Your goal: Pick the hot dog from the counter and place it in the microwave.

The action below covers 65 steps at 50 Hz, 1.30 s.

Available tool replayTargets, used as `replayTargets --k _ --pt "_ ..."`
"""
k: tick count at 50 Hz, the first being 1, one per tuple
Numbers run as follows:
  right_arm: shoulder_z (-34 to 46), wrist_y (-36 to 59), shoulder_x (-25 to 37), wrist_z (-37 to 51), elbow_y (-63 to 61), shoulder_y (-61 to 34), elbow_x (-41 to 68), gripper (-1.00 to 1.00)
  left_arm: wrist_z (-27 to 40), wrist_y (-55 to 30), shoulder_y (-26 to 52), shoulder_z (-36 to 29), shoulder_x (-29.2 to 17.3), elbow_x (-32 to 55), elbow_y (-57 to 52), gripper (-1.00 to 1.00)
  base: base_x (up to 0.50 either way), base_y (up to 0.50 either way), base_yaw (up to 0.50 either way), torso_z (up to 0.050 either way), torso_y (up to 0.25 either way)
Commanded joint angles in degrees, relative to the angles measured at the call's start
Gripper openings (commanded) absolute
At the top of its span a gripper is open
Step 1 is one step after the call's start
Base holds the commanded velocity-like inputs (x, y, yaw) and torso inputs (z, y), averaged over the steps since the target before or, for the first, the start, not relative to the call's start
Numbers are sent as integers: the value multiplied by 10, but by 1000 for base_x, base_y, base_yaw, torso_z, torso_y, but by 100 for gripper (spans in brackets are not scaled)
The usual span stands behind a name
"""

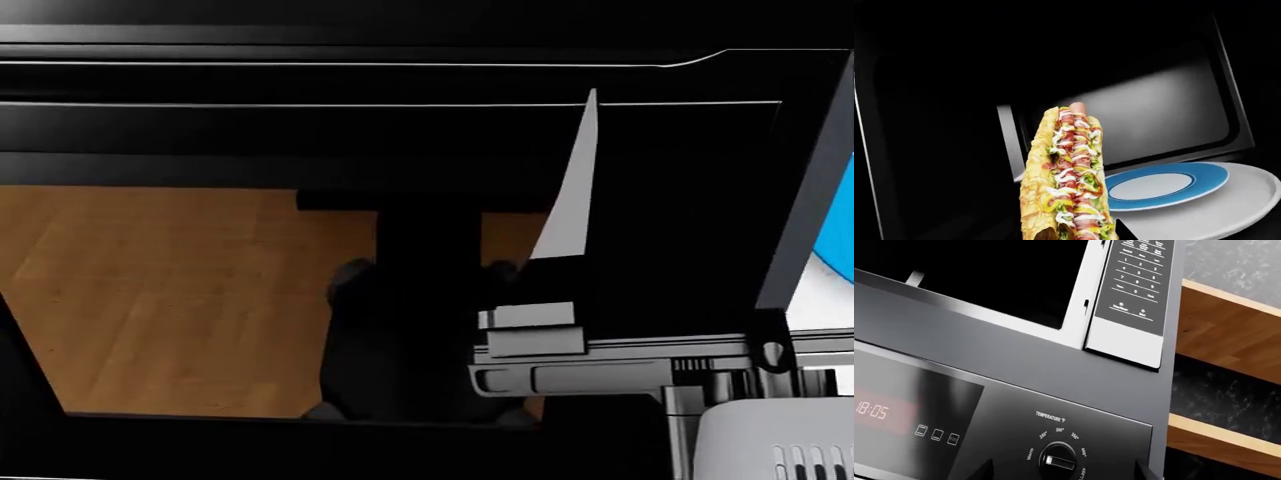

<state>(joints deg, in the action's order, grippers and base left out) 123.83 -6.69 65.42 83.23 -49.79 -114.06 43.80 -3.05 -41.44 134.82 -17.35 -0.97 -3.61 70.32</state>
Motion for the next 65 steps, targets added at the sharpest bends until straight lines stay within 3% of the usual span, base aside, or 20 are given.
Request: replayTargets --k 1,19,22,23,24,27,30,41,65 --pt "-21 -20 -6 -6 10 17 -8 100 -4 0 2 -19 10 16 -3 -100 1 -500 0 0 0" --pt "-36 0 1 2 -5 14 -29 100 -11 3 2 -7 10 -10 -13 -100 0 -143 0 0 0" --pt "-87 86 45 20 -92 -92 -44 100 -10 4 2 -2 10 -18 -10 -100 0 0 0 0 0" --pt "-88 89 51 16 -101 -118 -41 100 -10 5 2 -2 10 -19 -9 -100 0 0 0 0 0" --pt "-59 68 64 -2 -102 -204 -46 100 -10 6 2 0 10 -21 -8 -100 0 0 0 0 0" --pt "-208 50 141 -107 -102 -209 -59 100 -11 6 2 5 10 -28 -6 -100 0 0 0 0 0" --pt "-262 28 174 -146 -102 -209 -56 100 -9 7 2 5 10 -29 -6 -100 0 0 0 0 0" --pt "-244 9 186 -146 -102 -208 -92 100 -12 16 2 -27 10 -15 -4 -100 45 0 0 0 0" --pt "-211 -3 179 -122 -102 -208 -117 100 -12 19 2 -64 10 23 -16 -100 496 1 0 0 1"
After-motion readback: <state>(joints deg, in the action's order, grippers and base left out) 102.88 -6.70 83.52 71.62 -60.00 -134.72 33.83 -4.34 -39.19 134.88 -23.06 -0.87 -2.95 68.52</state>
